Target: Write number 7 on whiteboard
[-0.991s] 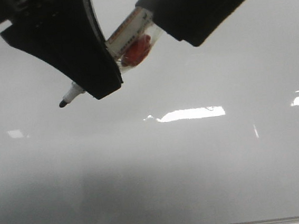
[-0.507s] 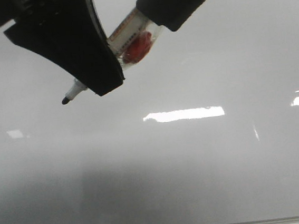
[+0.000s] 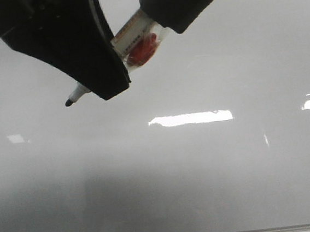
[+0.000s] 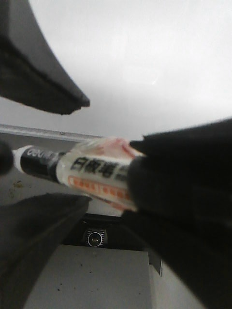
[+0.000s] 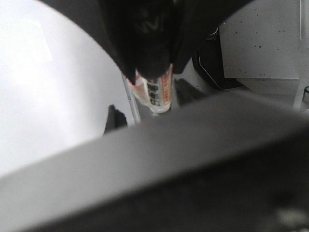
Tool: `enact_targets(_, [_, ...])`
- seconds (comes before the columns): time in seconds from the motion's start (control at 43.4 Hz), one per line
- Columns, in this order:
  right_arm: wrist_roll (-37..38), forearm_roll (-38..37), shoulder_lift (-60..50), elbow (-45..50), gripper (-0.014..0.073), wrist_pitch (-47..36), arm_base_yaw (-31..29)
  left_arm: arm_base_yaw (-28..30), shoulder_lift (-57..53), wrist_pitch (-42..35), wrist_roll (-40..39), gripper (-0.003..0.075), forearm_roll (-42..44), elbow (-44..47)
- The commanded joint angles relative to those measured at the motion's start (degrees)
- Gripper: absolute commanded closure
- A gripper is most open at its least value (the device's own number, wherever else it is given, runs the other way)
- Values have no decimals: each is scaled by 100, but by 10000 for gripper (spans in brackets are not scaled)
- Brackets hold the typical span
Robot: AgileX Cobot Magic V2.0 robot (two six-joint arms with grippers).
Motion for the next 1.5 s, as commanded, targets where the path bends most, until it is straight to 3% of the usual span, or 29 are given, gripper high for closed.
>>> enact_targets(0.0, [13, 38, -205, -195, 711, -253, -118, -8, -503, -229, -513, 270, 269, -190])
enact_targets(0.161, [549, -416, -530, -195, 710, -262, -539, 291, -1071, -199, -1137, 270, 665, -143])
enact_targets(0.323, [1842, -725, -952, 18, 710, -230, -1423, 1251, -1669, -414, -1680, 271, 379, 208])
enact_targets(0.392, [2278, -607, -1193, 451, 710, -719, -1689, 1738, -1905, -596, -1925, 272, 123, 470])
enact_targets(0.507, [2284, 37, -1387, 1167, 710, -1905, -1687, 2263, -2153, -962, -1926, 284, -297, 832])
enact_targets(0.807, [2185, 194, -899, 1250, 710, -3391, -1181, 2356, -2142, -1134, -1926, 283, -320, 882])
enact_targets(1.198, [2128, 194, 225, 305, 710, -3719, -1041, 2356, -2142, -1146, -1926, 283, -320, 882])
enact_targets(1.475, [2128, 188, 537, 199, 710, -3955, -1071, 2356, -2142, -1146, -1926, 283, -320, 882])
